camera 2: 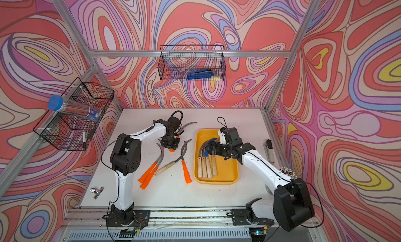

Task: Put small sickles into storage boxes
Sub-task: Pick up the sickle at the center of the board.

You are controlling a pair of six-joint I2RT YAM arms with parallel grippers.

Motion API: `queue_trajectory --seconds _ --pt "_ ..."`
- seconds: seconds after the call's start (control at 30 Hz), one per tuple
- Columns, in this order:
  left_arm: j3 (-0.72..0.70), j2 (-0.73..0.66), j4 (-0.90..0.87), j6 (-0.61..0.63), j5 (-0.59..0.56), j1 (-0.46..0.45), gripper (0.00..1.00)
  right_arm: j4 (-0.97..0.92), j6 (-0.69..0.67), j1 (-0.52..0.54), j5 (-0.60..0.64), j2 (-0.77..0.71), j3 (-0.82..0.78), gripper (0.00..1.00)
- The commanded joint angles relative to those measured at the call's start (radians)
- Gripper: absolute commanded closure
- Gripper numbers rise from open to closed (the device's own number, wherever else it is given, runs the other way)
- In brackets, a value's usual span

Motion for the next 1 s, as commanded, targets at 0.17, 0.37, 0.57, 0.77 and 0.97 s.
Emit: queue_trajectory --seconds 0.17,0.37,0.57,0.77,0.97 --pt "-0.123 -0.15 0.076 -0.072 0.066 -0.01 0.93 0.079 0.07 0.109 0.041 0.032 0.044 0.02" --pt "-0.2 -0.245 0.117 -0.11 0.101 -0.031 0.93 0.16 0.144 0.173 0.054 0.1 0.07 0.02" --pt "-0.284 -0.354 0.164 -0.15 0.131 -0.052 0.93 0.211 0.18 0.198 0.063 0.164 0.116 0.02" --pt "-0.377 -0.465 0.213 -0.193 0.169 -0.073 0.94 0.269 0.225 0.202 0.055 0.221 0.146 0.05" --pt "-0.466 -0.576 0.265 -0.235 0.207 -0.086 0.94 0.339 0.269 0.211 0.044 0.263 0.167 0.09"
